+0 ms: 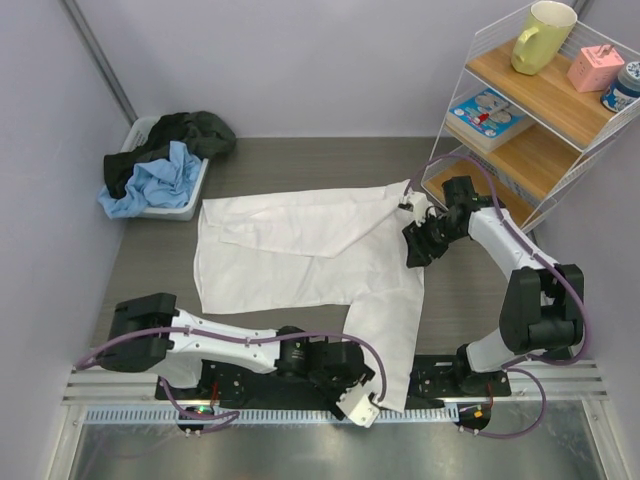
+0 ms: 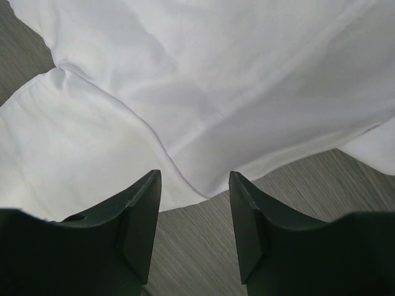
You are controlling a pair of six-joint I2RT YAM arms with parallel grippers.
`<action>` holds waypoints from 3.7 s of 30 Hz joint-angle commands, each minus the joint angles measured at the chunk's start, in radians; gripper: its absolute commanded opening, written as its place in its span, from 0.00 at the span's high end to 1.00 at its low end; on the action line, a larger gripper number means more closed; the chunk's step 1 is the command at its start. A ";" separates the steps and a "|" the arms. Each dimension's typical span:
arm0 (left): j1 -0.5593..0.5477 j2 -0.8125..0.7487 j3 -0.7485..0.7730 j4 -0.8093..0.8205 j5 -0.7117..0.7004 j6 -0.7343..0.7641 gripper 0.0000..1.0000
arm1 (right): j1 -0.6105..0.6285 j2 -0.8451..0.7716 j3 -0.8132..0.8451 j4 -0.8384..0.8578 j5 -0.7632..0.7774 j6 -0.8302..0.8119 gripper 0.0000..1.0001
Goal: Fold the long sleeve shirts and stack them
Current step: Fold the shirt
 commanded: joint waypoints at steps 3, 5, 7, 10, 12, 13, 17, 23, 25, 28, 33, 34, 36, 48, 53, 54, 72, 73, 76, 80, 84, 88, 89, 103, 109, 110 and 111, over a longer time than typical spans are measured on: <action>-0.008 0.039 0.065 -0.050 0.138 0.050 0.31 | -0.049 0.025 0.068 -0.030 -0.018 -0.026 0.47; -0.006 0.060 0.087 -0.071 0.163 0.065 0.31 | -0.059 0.031 0.075 -0.033 -0.028 -0.029 0.47; 0.008 0.074 0.093 -0.078 0.189 0.074 0.34 | -0.064 0.035 0.075 -0.033 -0.037 -0.029 0.47; 0.017 0.093 0.078 -0.041 0.129 0.071 0.44 | -0.069 0.032 0.065 -0.033 -0.040 -0.026 0.47; 0.017 0.087 0.058 0.008 0.091 0.056 0.55 | -0.072 0.031 0.060 -0.033 -0.038 -0.028 0.47; 0.017 0.076 0.050 0.030 0.056 0.038 0.68 | -0.072 0.028 0.060 -0.035 -0.037 -0.028 0.47; 0.020 0.036 0.073 0.024 -0.001 -0.013 0.95 | -0.075 0.025 0.081 -0.048 -0.037 -0.028 0.47; 0.307 -0.001 0.290 -0.140 0.243 -0.211 1.00 | -0.087 0.031 0.138 -0.059 -0.034 -0.019 0.46; 0.417 0.019 0.338 -0.179 0.297 -0.228 1.00 | -0.095 0.040 0.172 -0.059 -0.035 -0.014 0.45; 0.612 0.122 0.452 -0.235 0.379 -0.240 1.00 | -0.131 0.075 0.227 -0.061 -0.034 0.001 0.42; 0.889 0.333 0.606 -0.234 0.423 -0.401 0.56 | -0.153 0.126 0.279 -0.062 -0.041 0.041 0.37; 0.909 0.335 0.605 -0.223 0.439 -0.439 0.51 | -0.155 0.126 0.279 -0.062 -0.043 0.041 0.37; 0.937 0.291 0.560 -0.194 0.466 -0.431 0.43 | -0.155 0.120 0.267 -0.064 -0.051 0.040 0.36; 0.939 0.074 0.338 -0.291 0.362 -0.281 0.41 | -0.144 0.002 0.025 -0.070 -0.155 0.038 0.37; 0.946 0.090 0.369 -0.291 0.374 -0.324 0.42 | -0.074 0.044 0.037 0.068 -0.120 0.133 0.37; 0.949 0.088 0.367 -0.295 0.380 -0.329 0.41 | -0.064 0.076 0.048 0.079 -0.108 0.136 0.38; 1.356 0.041 0.372 -0.644 0.473 -0.035 0.25 | 0.066 0.312 0.137 0.176 0.038 0.104 0.40; 1.397 0.048 0.363 -0.656 0.470 -0.024 0.25 | 0.074 0.308 0.132 0.176 0.034 0.103 0.40; 1.460 0.061 0.355 -0.668 0.468 0.019 0.26 | 0.091 0.304 0.118 0.171 0.025 0.104 0.43; 1.493 0.079 0.337 -0.679 0.425 0.067 0.26 | 0.092 0.305 0.121 0.142 0.000 0.095 0.48; 1.514 0.085 0.315 -0.687 0.372 0.122 0.26 | 0.092 0.310 0.121 0.123 0.009 0.078 0.60; 1.519 0.065 0.271 -0.673 0.325 0.181 0.27 | 0.092 0.293 0.121 0.110 0.015 0.070 0.81; 1.519 0.064 0.263 -0.673 0.319 0.189 0.27 | 0.092 0.289 0.121 0.110 0.017 0.069 0.86; 1.523 0.016 0.128 -0.653 0.221 0.361 0.30 | 0.092 0.163 0.074 0.042 -0.021 0.064 0.99; 1.523 -0.010 0.044 -0.628 0.174 0.442 0.31 | 0.092 0.114 0.038 0.015 -0.047 0.049 0.99; 1.523 -0.015 0.036 -0.624 0.169 0.447 0.31 | 0.091 0.109 0.032 0.008 -0.051 0.046 0.99; 1.523 -0.016 0.025 -0.613 0.158 0.450 0.32 | 0.091 0.101 0.031 -0.004 -0.055 0.041 0.99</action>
